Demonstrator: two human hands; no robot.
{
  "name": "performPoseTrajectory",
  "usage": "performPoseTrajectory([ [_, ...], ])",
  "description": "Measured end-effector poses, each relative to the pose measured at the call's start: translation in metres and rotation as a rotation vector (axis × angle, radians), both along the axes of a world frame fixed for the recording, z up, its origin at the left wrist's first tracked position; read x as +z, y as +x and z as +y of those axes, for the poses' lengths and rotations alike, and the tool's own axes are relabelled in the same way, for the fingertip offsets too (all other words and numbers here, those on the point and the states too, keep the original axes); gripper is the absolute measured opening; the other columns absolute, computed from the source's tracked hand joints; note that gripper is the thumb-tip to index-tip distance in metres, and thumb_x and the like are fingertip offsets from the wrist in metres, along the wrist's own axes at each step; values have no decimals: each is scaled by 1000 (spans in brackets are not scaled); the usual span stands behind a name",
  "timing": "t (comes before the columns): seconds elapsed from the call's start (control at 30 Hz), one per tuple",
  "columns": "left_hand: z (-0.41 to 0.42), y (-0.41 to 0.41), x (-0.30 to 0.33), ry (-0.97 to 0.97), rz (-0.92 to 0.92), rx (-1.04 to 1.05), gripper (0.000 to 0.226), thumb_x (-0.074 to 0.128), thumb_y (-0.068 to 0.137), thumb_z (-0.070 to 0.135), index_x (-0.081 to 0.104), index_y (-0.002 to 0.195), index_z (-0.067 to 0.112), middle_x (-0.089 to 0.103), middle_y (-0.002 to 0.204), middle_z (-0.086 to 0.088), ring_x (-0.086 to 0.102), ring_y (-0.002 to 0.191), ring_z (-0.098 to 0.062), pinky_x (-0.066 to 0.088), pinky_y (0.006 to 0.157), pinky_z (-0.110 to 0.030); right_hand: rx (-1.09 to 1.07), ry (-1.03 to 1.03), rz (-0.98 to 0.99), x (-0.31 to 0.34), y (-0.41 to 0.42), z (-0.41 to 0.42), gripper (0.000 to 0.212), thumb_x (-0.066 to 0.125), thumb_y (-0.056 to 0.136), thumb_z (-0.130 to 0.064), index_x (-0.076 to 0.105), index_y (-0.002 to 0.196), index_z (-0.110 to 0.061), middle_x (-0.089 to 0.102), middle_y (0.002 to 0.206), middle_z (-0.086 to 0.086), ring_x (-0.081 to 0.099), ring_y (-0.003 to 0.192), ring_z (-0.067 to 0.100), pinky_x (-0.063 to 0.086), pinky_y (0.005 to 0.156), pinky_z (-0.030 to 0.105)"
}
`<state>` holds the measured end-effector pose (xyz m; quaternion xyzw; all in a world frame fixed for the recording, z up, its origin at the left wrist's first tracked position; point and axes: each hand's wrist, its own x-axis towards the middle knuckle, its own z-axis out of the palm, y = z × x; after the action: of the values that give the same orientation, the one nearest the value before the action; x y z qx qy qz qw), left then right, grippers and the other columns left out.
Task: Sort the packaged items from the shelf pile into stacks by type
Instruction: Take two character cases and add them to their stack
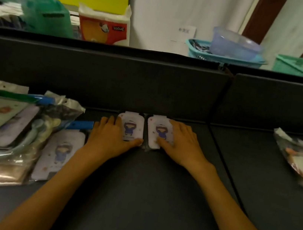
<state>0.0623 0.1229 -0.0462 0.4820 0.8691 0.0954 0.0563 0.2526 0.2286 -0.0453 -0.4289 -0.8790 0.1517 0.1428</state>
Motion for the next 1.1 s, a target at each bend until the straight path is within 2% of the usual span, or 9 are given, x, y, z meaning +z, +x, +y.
performPoseTrajectory([
  [0.1,0,-6,-3,21,-7,-37,110,50,66,82,15,148,18,35,147,-11,32,132,-32,26,108,-48,-108,-53,-18,-6,-10,-8,96,56,71,-72,23,146,-22,36,147,5,33,131,28,27,109,42],
  [0.2,1,-10,-3,59,-78,-33,111,62,65,73,13,148,19,32,149,-10,29,134,-32,26,109,-48,-166,-60,-25,-7,-16,-13,100,61,65,-73,28,144,-21,40,144,5,34,129,29,30,108,43],
  [0.33,-3,-12,1,205,-301,-21,113,81,63,47,13,150,19,28,150,-8,31,134,-31,32,107,-45,-201,-150,131,-2,-17,-16,97,77,60,-57,34,139,-21,44,140,4,37,126,28,34,102,39],
  [0.5,-10,-16,17,359,-434,16,96,79,73,23,20,148,13,30,147,-13,38,130,-31,36,103,-38,-223,-320,454,2,-8,-20,104,88,59,-28,28,144,-19,40,141,4,45,122,21,38,95,28],
  [0.63,-23,-21,22,421,-619,-65,59,71,81,15,43,133,18,51,130,-9,53,111,-25,50,84,-35,-218,-398,609,-2,4,-30,79,84,66,-17,43,132,-19,52,129,3,56,108,15,50,91,31],
  [0.7,-32,-18,21,432,-811,-110,51,66,84,13,42,128,25,51,122,-2,56,100,-22,56,61,-29,-206,-407,677,-4,12,-36,68,81,71,-14,44,128,-21,54,121,-3,57,99,5,51,80,20],
  [0.77,-39,-13,20,458,-974,-149,48,64,86,13,39,122,32,49,118,3,57,96,-22,55,49,-28,-192,-399,735,-5,20,-42,58,76,77,-12,44,124,-26,54,116,-7,57,98,2,51,74,16],
  [0.97,-54,17,26,633,-1146,-164,51,68,82,17,41,120,36,56,113,6,65,88,-17,57,51,-32,-195,-467,886,-5,55,-58,45,68,85,-12,48,118,-33,61,110,-14,65,91,-1,54,68,17],
  [1.1,-58,56,22,642,-1248,-174,56,72,77,20,44,123,36,58,115,4,69,86,-19,58,53,-36,-224,-440,1013,-1,103,-69,49,63,88,-9,44,129,-28,68,105,-17,66,97,5,55,70,22],
])
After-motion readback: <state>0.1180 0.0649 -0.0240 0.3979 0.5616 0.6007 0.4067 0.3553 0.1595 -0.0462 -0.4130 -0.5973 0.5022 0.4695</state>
